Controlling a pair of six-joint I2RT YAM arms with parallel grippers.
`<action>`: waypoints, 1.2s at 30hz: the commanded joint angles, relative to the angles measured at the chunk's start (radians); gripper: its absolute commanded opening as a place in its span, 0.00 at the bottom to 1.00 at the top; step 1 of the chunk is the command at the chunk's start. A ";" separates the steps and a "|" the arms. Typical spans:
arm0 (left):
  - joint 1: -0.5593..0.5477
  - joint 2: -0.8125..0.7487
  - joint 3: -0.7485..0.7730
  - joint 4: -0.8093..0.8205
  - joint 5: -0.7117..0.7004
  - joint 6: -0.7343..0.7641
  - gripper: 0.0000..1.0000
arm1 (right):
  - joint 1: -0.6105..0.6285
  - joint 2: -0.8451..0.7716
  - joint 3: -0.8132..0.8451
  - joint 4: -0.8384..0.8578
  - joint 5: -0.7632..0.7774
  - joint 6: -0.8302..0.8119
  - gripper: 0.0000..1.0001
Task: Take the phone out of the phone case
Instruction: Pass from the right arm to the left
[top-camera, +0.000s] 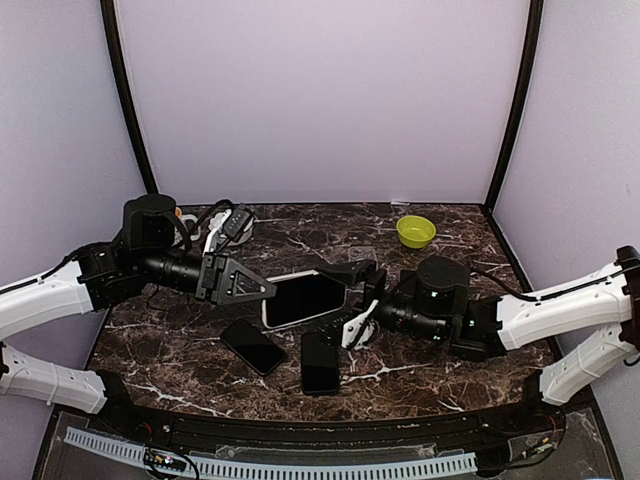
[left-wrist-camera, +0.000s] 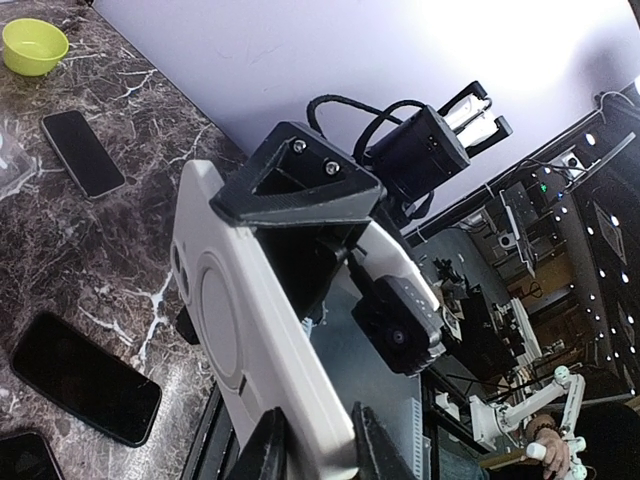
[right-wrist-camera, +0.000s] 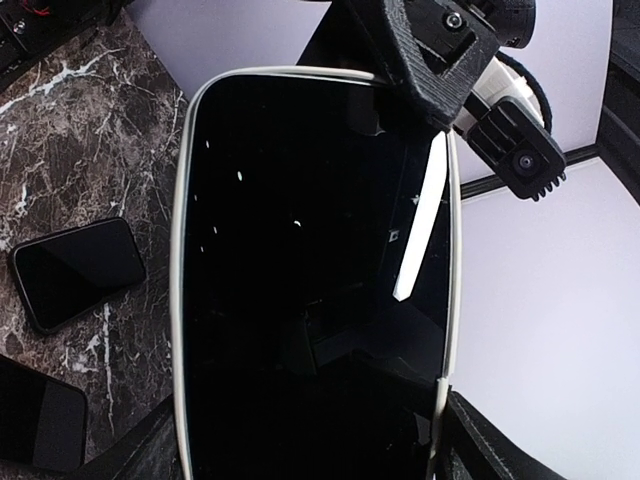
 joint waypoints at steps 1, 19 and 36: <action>-0.028 -0.024 0.053 -0.116 -0.033 0.098 0.00 | 0.004 -0.012 0.064 0.085 -0.015 0.056 0.01; -0.028 0.005 0.114 -0.219 -0.232 0.455 0.00 | -0.101 -0.312 0.037 -0.481 -0.211 0.742 0.99; -0.028 -0.080 0.061 -0.155 -0.147 0.850 0.00 | -0.254 -0.190 0.193 -0.644 -0.579 0.948 0.99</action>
